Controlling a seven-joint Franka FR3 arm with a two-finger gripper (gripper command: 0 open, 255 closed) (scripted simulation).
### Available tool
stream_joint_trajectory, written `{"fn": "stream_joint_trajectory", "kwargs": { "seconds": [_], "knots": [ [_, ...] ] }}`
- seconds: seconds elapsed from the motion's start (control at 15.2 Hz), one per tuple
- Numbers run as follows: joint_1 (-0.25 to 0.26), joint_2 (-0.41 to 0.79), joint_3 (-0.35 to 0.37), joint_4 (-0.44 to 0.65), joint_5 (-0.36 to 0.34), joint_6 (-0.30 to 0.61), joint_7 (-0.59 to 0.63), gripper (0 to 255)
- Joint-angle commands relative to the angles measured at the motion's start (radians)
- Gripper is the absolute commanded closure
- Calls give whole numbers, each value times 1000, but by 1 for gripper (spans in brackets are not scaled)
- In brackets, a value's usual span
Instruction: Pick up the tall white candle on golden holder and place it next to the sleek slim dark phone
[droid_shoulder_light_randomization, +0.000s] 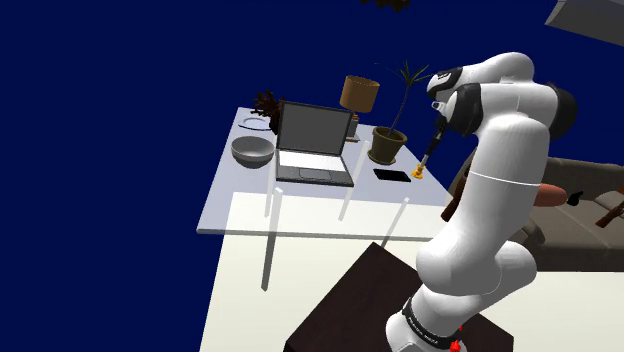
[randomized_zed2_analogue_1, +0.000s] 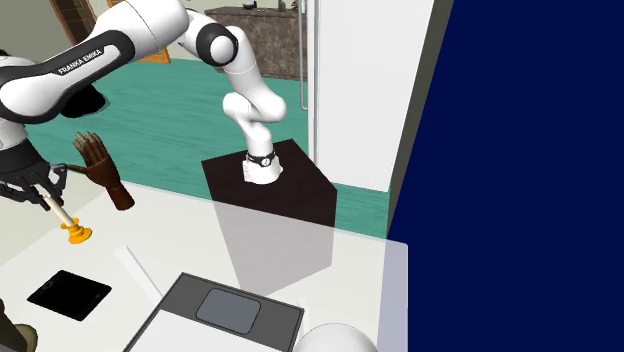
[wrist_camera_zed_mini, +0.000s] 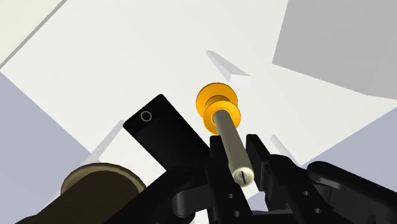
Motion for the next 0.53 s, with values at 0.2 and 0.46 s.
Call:
{"fn": "stream_joint_trajectory", "kwargs": {
  "seconds": [0.2,0.46],
  "knots": [
    [1,16,6,-46,12,60,-9,255],
    [0,30,10,-82,23,107,-17,255]
  ]
}}
